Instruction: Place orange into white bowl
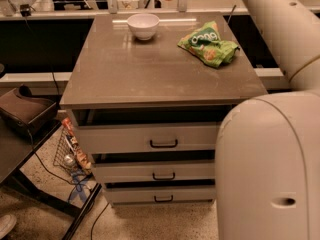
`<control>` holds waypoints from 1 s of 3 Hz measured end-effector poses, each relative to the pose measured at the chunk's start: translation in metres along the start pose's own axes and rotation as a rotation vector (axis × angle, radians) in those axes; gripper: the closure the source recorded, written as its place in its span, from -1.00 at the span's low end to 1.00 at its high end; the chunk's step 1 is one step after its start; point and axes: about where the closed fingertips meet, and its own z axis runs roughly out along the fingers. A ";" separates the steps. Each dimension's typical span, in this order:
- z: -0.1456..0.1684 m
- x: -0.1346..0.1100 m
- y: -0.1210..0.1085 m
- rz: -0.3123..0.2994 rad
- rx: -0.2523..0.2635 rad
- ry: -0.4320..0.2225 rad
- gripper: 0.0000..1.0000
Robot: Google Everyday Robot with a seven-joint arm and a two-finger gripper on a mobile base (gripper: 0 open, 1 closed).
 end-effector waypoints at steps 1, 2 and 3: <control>0.053 -0.001 -0.004 -0.024 0.044 -0.028 1.00; 0.104 0.013 -0.017 -0.020 0.113 -0.033 1.00; 0.144 0.041 -0.035 0.044 0.174 -0.011 1.00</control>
Offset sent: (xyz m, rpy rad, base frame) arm 0.1658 0.0454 -0.0723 -0.0176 -0.0833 -0.2243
